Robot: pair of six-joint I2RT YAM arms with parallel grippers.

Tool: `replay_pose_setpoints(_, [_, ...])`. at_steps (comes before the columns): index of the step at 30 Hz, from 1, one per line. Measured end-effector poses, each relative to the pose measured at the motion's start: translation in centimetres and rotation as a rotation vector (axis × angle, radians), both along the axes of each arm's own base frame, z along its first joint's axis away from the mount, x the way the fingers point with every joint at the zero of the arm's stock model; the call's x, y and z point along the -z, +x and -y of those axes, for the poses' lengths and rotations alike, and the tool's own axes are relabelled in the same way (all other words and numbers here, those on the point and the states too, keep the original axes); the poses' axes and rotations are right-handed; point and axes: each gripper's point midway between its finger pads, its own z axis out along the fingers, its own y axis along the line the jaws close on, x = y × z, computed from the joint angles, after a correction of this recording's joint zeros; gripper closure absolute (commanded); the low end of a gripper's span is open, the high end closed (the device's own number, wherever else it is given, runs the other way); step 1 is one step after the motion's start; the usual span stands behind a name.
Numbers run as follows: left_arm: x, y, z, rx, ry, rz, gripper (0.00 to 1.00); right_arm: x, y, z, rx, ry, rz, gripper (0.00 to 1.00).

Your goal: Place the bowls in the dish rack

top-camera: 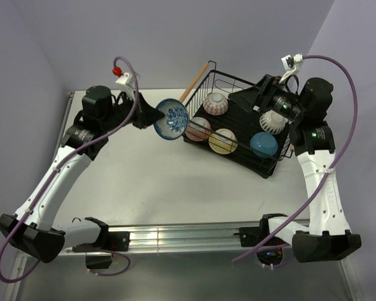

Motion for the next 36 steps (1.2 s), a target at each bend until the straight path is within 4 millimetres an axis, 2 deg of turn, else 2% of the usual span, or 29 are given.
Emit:
replay_pose_setpoints(3, [-1.7,1.1,-0.4,-0.024,-0.067,-0.008,1.0,-1.2,-0.4,-2.1,-0.072,0.05,-0.002,0.0])
replay_pose_setpoints(6, [-2.3,1.7,0.1,-0.017,-0.131,-0.039,1.0,-1.4,-0.6,-3.9,-0.136,0.084,-0.028,0.0])
replay_pose_setpoints(11, [-2.8,2.2,1.0,0.002,-0.222,-0.089,1.0,-0.5,-0.4,-6.3,-0.199,0.108,-0.088,0.0])
replay_pose_setpoints(12, [-2.8,2.2,1.1,0.007,-0.235,-0.101,1.0,-0.2,-0.5,-7.3,-0.221,0.107,-0.103,0.0])
replay_pose_setpoints(13, [-2.9,2.3,1.3,0.011,-0.253,-0.112,1.0,-0.2,-0.5,-7.3,-0.221,0.107,-0.103,0.0])
replay_pose_setpoints(20, [-3.0,3.2,2.1,0.023,-0.306,-0.151,1.0,1.0,-1.7,-10.9,-0.306,0.087,-0.138,0.0])
replay_pose_setpoints(28, [-2.4,3.5,2.2,0.02,-0.308,-0.165,1.0,1.7,-2.8,-13.4,-0.373,0.078,-0.161,0.0])
replay_pose_setpoints(36, [-2.4,3.3,2.5,0.048,-0.319,-0.16,1.0,2.1,-2.6,-14.3,-0.383,0.073,-0.174,0.0])
